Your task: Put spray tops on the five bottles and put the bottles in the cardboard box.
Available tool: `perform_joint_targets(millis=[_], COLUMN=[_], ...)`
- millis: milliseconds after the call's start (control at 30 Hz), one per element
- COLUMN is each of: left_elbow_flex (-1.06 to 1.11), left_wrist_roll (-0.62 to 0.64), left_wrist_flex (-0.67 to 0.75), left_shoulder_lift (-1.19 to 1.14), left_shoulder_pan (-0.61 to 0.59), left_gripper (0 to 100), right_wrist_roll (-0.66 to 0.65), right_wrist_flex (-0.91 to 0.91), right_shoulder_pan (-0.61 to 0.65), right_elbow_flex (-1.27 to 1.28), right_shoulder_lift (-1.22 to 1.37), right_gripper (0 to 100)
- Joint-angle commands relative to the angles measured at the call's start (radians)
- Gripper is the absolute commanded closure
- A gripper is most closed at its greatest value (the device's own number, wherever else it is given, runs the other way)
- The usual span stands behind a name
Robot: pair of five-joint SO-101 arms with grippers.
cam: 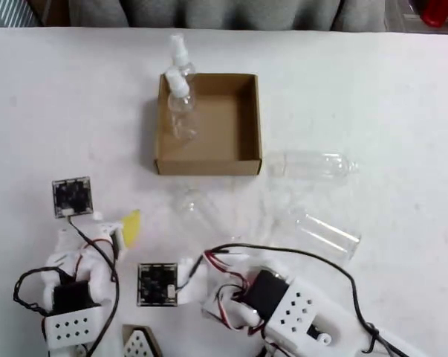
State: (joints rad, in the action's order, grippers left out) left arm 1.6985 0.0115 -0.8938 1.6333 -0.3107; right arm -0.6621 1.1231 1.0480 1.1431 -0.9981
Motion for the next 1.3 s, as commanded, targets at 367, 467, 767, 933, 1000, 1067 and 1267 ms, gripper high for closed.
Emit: perform_joint_targets(millis=[367, 467, 767, 933, 1000, 1067, 1267], left_elbow_flex=[-0.069, -0.069, -0.069, -0.068, -0.068, -0.068, -0.063], left_wrist_roll=[0.029, 0.029, 0.025, 0.025, 0.025, 0.025, 0.025], left_wrist_flex=[0.029, 0.028, 0.026, 0.026, 0.025, 0.025, 0.031], left_shoulder_lift=[0.013, 0.013, 0.013, 0.013, 0.015, 0.015, 0.015], left_shoulder_pan=[-0.022, -0.022, -0.016, -0.016, -0.016, -0.015, -0.015], left_gripper=[67, 67, 67, 67, 67, 67, 67], right_wrist_roll=[-0.098, -0.132, -0.198, -0.199, -0.199, -0.199, -0.189], right_wrist_flex=[-0.194, -0.223, -0.317, -0.334, -0.348, -0.351, -0.302], right_shoulder_pan=[-0.001, -0.054, -0.128, -0.131, -0.131, -0.133, -0.162], right_elbow_flex=[-0.029, -0.061, -0.094, -0.115, -0.115, -0.115, -0.175], right_shoulder_lift=[0.274, 0.354, 0.539, 0.598, 0.616, 0.622, 0.624], right_gripper=[87.2, 87.2, 87.2, 87.5, 87.7, 90.5, 97.9])
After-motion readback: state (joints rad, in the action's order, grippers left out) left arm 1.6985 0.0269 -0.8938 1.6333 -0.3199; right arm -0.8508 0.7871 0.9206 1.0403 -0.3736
